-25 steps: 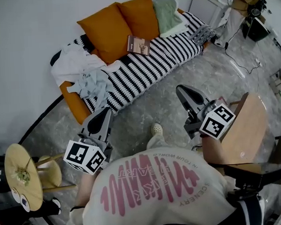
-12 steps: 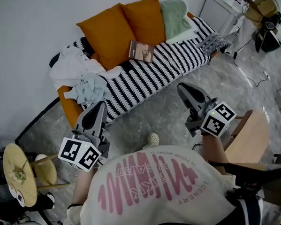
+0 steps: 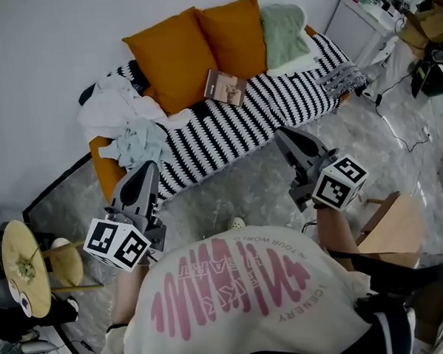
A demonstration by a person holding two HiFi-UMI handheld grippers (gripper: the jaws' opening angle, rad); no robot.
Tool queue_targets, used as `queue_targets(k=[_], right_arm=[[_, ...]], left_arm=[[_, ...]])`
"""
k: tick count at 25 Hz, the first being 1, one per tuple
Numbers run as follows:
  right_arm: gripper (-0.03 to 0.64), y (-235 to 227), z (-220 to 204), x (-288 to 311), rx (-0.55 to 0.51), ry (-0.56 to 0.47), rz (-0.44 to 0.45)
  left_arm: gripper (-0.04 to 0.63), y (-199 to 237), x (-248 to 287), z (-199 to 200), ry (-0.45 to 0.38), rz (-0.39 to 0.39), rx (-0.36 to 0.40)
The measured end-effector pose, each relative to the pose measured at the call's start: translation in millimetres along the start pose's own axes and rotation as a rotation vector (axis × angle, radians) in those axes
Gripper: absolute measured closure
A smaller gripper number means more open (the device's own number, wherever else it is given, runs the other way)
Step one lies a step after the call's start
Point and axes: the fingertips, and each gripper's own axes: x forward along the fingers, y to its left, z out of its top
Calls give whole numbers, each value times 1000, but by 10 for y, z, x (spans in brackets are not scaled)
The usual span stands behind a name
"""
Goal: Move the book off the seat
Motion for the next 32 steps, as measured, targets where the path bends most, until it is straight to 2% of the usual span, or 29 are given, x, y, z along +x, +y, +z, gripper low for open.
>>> queue_targets(k=[3, 11, 14, 20, 24, 29, 32], right_arm=[[604, -110, -15, 19, -40, 32, -6], [604, -295, -62, 79, -10, 74, -2], [604, -416, -111, 60, -20, 107, -49], [604, -548, -159, 3, -10, 125, -46], [605, -577, -264, 37, -5, 173, -33], [606, -528, -455, 66, -65, 235, -4], [606, -573, -485, 99, -99, 257, -23]], left_arm=[[588, -6, 96, -42, -8, 9, -23], [588, 4, 401, -88, -14, -17, -39], [588, -13, 516, -63, -20, -36, -23], [588, -77, 700, -55, 2, -45, 13], [588, -64, 749, -77, 17, -35, 2], [588, -37, 747, -136, 16, -29, 5], [588, -6, 781, -139, 28, -19, 1]])
